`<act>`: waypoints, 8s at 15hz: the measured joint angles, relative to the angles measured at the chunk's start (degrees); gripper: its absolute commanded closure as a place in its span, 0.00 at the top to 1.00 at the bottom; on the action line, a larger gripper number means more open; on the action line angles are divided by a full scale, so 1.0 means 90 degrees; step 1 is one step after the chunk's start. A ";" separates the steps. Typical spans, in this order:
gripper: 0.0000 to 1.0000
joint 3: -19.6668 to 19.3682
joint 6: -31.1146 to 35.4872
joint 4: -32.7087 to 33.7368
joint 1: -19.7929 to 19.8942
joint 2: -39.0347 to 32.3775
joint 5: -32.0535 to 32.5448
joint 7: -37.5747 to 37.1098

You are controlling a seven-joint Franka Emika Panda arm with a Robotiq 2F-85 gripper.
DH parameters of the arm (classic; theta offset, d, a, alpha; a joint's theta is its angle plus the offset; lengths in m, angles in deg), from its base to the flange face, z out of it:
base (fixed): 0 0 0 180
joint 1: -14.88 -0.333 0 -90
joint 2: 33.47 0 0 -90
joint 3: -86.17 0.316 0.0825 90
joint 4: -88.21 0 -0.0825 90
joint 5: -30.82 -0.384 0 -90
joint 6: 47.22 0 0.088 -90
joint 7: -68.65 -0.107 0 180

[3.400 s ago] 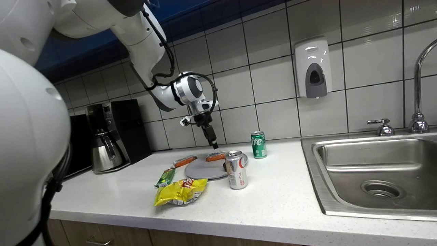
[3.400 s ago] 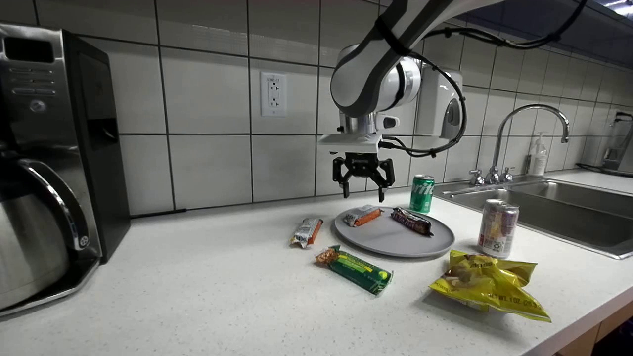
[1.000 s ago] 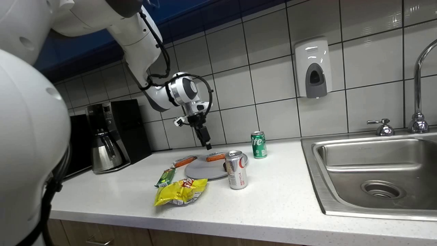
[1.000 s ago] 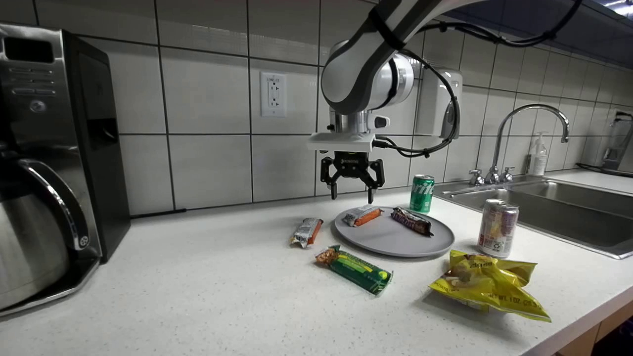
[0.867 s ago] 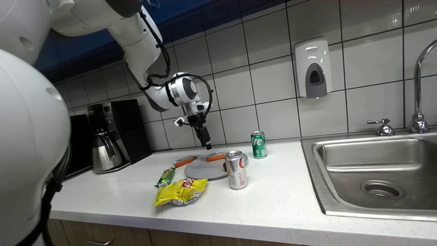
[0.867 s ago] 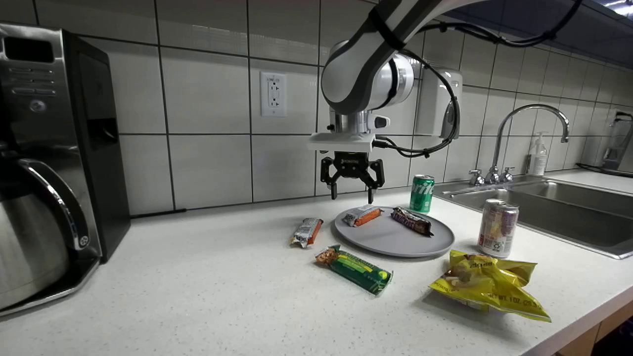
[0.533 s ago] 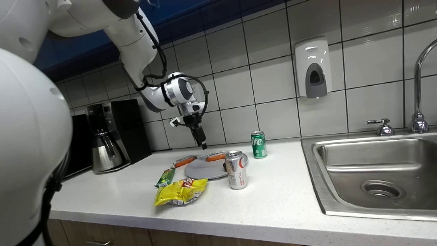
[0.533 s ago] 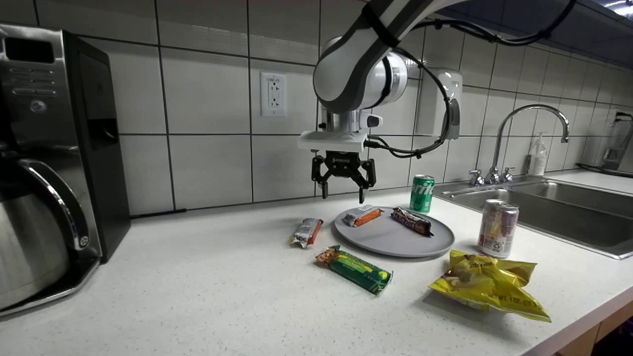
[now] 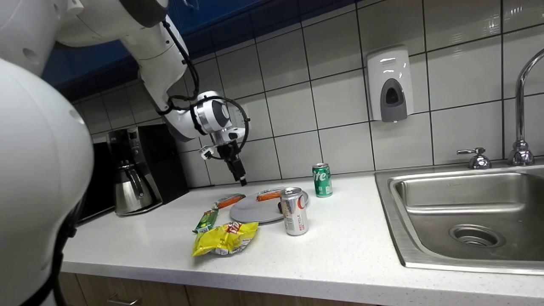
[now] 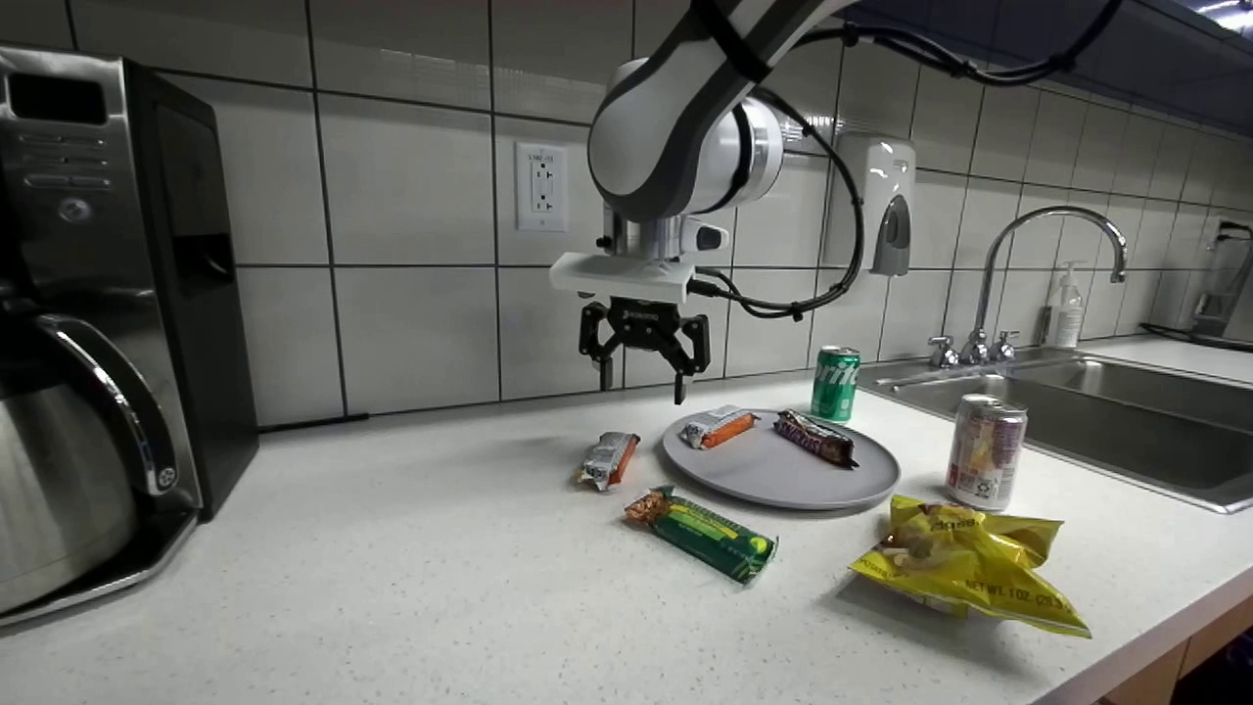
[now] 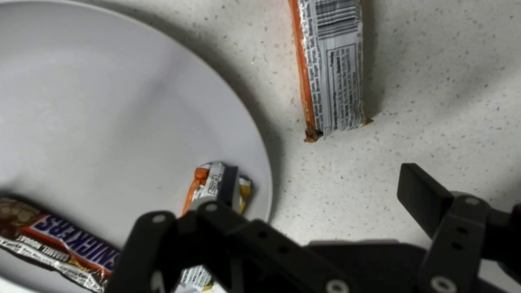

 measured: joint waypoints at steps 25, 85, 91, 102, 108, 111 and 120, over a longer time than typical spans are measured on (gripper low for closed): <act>1.00 0.0435 0.0260 0.0010 0.0043 -0.0439 -0.0654 0.0853; 0.16 -0.0296 0.0223 -0.2066 -0.0082 0.1248 0.0540 -0.2517; 0.16 -0.0372 0.0191 -0.2078 0.0098 0.1232 0.0613 -0.2517; 0.68 -0.0383 0.0191 -0.2033 0.0229 0.0980 0.0641 -0.2517; 1.00 -0.0376 0.0191 -0.1921 0.0222 0.0961 0.0648 -0.2517; 1.00 -0.0331 0.0191 -0.1845 0.0196 0.0968 0.0694 -0.2504; 1.00 0.0022 0.0191 -0.1808 0.0042 0.1138 0.0894 -0.2068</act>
